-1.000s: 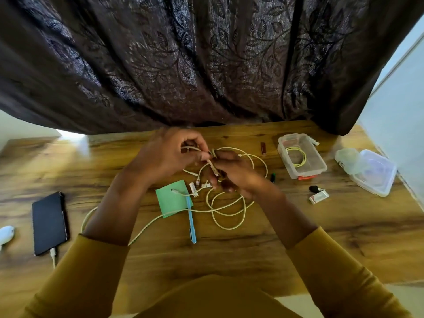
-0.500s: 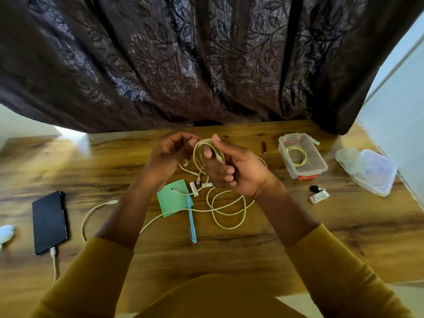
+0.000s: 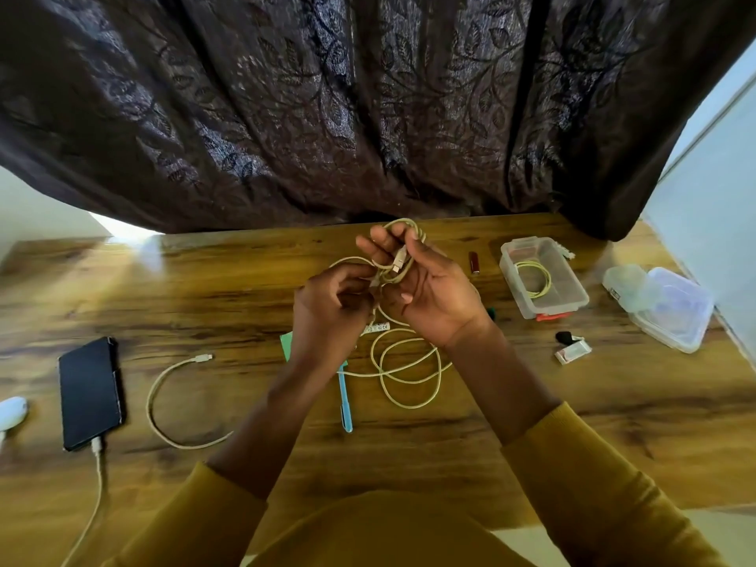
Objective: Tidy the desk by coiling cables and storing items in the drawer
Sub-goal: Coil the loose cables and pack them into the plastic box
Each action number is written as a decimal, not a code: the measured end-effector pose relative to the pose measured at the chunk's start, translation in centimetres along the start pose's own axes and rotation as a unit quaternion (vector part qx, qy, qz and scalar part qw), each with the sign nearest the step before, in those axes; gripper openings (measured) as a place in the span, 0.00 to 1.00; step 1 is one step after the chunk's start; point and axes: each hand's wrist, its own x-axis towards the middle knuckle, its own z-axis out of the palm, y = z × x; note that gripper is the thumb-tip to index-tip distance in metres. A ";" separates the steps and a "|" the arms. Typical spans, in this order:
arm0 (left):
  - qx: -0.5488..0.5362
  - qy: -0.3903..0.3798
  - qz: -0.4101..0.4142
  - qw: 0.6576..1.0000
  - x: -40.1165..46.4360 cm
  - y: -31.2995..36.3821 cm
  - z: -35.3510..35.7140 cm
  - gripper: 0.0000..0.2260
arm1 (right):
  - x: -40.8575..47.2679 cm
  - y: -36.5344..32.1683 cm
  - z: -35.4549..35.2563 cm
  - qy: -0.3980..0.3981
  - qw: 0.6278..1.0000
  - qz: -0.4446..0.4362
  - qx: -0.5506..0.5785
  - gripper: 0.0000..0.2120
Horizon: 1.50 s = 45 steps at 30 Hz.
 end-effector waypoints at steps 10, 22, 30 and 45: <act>-0.018 -0.041 0.086 0.995 -0.1 0.4 -0.1 0.12 | -0.1 -0.7 0.0 0.032 0.999 -0.009 0.011 0.13; -0.075 -0.005 0.005 0.997 0.6 -0.2 -0.8 0.15 | -0.5 -1.0 0.1 -0.034 0.993 0.113 -0.023 0.16; 0.101 -0.073 0.272 0.954 2.6 2.2 -2.1 0.22 | -1.1 -1.3 0.9 -0.110 0.966 0.207 -0.114 0.15; -0.165 0.018 0.050 0.985 1.1 1.0 1.3 0.29 | -1.4 -0.4 1.7 -0.111 0.981 0.137 -0.084 0.11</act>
